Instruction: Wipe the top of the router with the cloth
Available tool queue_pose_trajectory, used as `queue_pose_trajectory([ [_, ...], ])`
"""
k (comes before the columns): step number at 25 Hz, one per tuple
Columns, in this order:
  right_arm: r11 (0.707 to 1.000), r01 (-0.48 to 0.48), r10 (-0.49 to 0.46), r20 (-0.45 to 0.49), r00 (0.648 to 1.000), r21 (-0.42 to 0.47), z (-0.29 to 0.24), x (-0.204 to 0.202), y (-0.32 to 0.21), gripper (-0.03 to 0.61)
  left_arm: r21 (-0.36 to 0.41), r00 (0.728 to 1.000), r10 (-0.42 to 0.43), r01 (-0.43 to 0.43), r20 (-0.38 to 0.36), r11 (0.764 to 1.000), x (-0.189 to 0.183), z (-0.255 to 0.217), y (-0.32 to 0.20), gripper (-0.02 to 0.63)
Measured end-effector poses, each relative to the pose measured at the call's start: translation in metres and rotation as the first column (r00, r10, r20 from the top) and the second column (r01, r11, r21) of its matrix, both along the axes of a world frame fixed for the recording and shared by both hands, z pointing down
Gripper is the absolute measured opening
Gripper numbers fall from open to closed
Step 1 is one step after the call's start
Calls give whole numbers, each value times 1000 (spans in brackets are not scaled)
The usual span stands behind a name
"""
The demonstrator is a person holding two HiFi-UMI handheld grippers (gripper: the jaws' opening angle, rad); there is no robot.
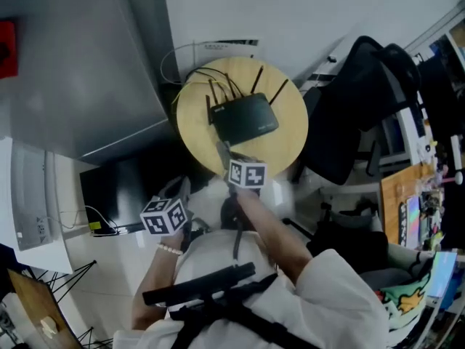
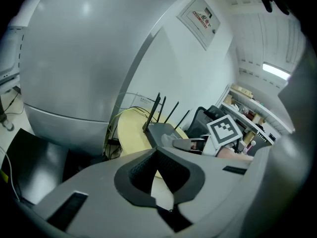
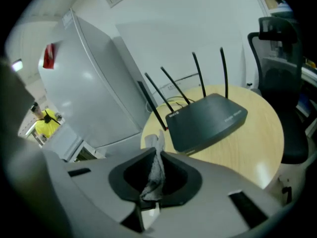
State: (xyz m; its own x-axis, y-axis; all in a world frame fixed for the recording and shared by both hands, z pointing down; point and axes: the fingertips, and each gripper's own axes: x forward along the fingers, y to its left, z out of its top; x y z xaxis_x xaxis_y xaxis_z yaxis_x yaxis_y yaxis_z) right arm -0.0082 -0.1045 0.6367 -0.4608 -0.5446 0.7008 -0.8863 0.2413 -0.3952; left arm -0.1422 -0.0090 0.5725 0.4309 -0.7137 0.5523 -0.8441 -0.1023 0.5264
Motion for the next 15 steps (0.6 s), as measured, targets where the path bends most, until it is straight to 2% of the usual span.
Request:
queue_pose_trajectory([
  [3,998,12,-15,48,999,69,-44,11,11,40,44,1000,9,-8,-16,999,-1,-14,1,-3],
  [7,987,-31,21,65,998,159,-94,37,39,40,106,998,54,-52,-18,993,7,-35,1,-3],
  [12,969,-100,84,77,993,226,-123,74,87,38,187,994,107,-106,5,977,23,-65,8,-3],
  [15,952,-135,112,99,989,276,-143,89,98,37,239,991,130,-133,26,962,38,-86,8,-3],
])
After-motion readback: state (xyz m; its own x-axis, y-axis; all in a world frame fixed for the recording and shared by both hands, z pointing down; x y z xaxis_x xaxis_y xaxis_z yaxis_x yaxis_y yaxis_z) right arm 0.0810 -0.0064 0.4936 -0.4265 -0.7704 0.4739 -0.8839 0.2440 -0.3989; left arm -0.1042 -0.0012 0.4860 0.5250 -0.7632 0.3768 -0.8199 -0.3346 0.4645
